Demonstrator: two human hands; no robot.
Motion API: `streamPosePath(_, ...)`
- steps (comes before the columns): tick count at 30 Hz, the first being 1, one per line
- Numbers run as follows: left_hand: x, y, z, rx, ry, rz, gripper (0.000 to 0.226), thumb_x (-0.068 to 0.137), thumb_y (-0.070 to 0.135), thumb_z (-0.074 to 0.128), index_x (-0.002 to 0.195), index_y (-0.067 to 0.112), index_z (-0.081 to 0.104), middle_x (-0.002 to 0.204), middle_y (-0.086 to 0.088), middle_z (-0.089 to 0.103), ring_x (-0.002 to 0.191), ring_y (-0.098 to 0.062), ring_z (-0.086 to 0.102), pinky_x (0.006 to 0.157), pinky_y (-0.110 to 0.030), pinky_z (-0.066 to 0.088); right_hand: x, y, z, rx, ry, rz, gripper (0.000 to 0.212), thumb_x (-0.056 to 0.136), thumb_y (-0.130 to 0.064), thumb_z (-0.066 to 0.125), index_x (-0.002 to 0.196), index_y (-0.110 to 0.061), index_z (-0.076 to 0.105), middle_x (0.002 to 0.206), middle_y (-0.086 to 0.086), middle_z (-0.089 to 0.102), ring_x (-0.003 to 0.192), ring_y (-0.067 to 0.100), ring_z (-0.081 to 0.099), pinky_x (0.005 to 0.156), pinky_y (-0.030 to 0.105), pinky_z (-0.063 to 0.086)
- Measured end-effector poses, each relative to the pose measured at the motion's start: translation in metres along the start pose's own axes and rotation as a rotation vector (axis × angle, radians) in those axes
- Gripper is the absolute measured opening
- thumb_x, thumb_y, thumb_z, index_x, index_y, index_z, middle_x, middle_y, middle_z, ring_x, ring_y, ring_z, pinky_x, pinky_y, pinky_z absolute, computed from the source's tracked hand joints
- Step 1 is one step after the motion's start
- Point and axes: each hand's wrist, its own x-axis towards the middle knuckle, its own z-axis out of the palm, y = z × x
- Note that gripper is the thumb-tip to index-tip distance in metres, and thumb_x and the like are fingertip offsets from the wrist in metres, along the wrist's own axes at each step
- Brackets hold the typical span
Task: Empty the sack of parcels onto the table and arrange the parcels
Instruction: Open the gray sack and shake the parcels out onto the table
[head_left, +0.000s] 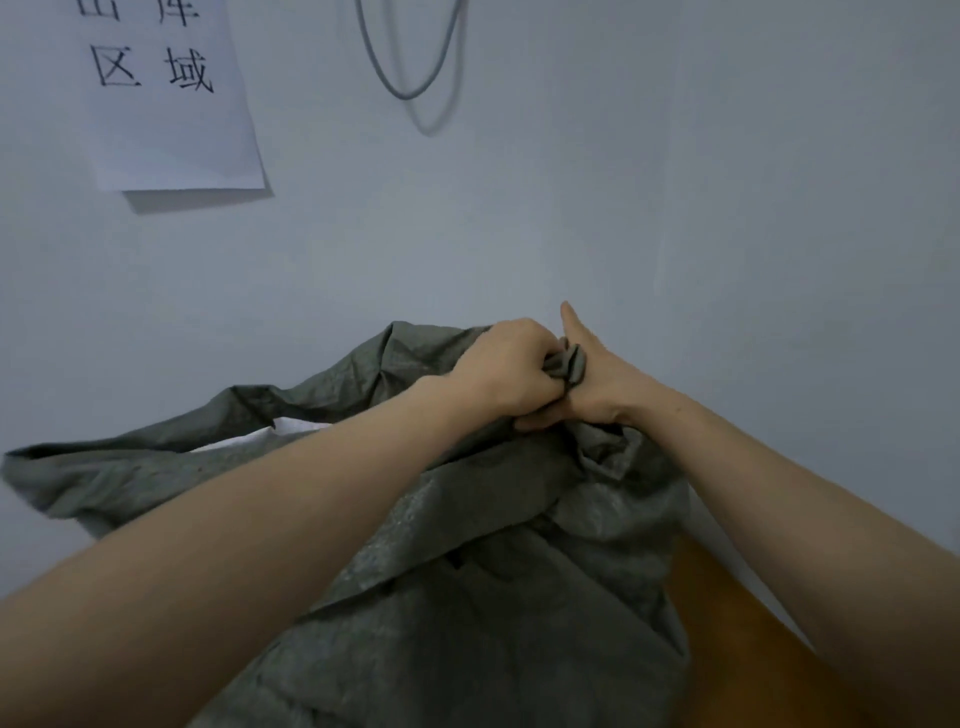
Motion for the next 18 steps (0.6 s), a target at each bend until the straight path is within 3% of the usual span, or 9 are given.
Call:
streamPosePath(2,-0.009,-0.008,-0.002,-0.126,-0.093,-0.023,0.018,0.074,0.023,0.063,0.061,0.016,0.054,0.061,-0.003,0.054,0.065,-0.021,0.052,0.058,-0.028,0.038,0.007,0.004,0.011,0.020,0.023,-0.009,0.106,0.068,-0.017,0.084,0.151,-0.016,0.017,0.133,-0.005,0.044,0.126,0.012,0.041,0.091,0.014,0.036)
streamPosePath(3,-0.011,-0.016,-0.004,-0.172,-0.162,-0.024,0.008,0.074,0.022,0.066,0.081,0.018,0.065,0.079,-0.003,0.064,0.079,-0.019,0.058,0.067,-0.027,0.045,0.009,0.008,0.014,0.006,0.068,-0.024,0.075,0.072,-0.010,0.079,0.139,-0.008,0.043,0.119,-0.001,0.056,0.114,0.014,0.051,0.079,0.016,0.041)
streamPosePath(4,-0.014,-0.026,-0.008,-0.154,-0.250,-0.048,0.040,0.074,0.020,0.070,0.113,0.017,0.063,0.108,-0.004,0.066,0.101,-0.018,0.059,0.084,-0.028,0.048,0.011,0.012,0.017,0.029,0.125,-0.030,0.050,0.073,-0.003,0.075,0.120,-0.002,0.060,0.106,0.005,0.063,0.101,0.015,0.057,0.070,0.019,0.045)
streamPosePath(5,-0.017,-0.040,-0.013,-0.073,-0.338,-0.051,0.076,0.071,0.023,0.074,0.140,0.017,0.043,0.134,-0.005,0.053,0.123,-0.018,0.049,0.101,-0.030,0.042,0.014,0.015,0.020,0.095,0.172,-0.015,0.034,0.072,0.003,0.072,0.106,0.002,0.066,0.097,0.009,0.065,0.092,0.016,0.058,0.064,0.019,0.046)
streamPosePath(7,-0.020,-0.069,-0.021,0.174,-0.420,-0.084,0.119,0.063,0.038,0.080,0.153,0.019,0.005,0.156,-0.005,0.022,0.143,-0.024,0.022,0.115,-0.040,0.025,0.017,0.023,0.020,0.244,0.253,0.024,0.032,0.071,0.012,0.070,0.102,0.004,0.068,0.094,0.009,0.065,0.086,0.015,0.058,0.053,0.010,0.046)
streamPosePath(10,-0.024,-0.107,-0.025,0.392,-0.456,-0.251,0.132,0.065,0.048,0.081,0.150,0.020,-0.017,0.159,-0.009,-0.008,0.146,-0.030,-0.003,0.118,-0.050,0.009,0.015,0.024,0.014,0.389,0.305,-0.057,0.038,0.068,0.015,0.073,0.102,-0.001,0.069,0.093,0.004,0.065,0.073,0.005,0.062,0.052,0.005,0.047)
streamPosePath(13,-0.022,-0.121,-0.017,0.428,-0.296,-0.288,0.143,0.060,0.053,0.082,0.144,0.024,-0.030,0.153,-0.013,-0.031,0.143,-0.033,-0.022,0.117,-0.053,-0.004,0.006,0.019,0.009,0.344,0.189,-0.284,0.032,0.067,0.016,0.074,0.085,-0.011,0.071,0.079,-0.003,0.070,0.064,-0.007,0.062,0.063,0.012,0.050)
streamPosePath(16,-0.004,-0.124,-0.014,0.496,-0.182,-0.205,0.152,0.053,0.057,0.084,0.138,0.029,-0.040,0.149,-0.011,-0.039,0.139,-0.033,-0.031,0.113,-0.057,-0.011,0.004,0.025,0.002,0.229,-0.001,-0.404,0.030,0.069,0.014,0.074,0.077,-0.015,0.073,0.082,0.001,0.071,0.079,0.008,0.066,0.076,0.021,0.051)
streamPosePath(18,0.012,-0.126,-0.010,0.530,-0.226,-0.134,0.151,0.052,0.061,0.082,0.139,0.032,-0.038,0.155,-0.006,-0.029,0.142,-0.030,-0.027,0.111,-0.058,-0.015,0.003,0.028,-0.002,0.193,-0.130,-0.433,0.036,0.066,0.012,0.072,0.074,-0.023,0.076,0.086,0.006,0.071,0.082,0.012,0.066,0.077,0.024,0.052)
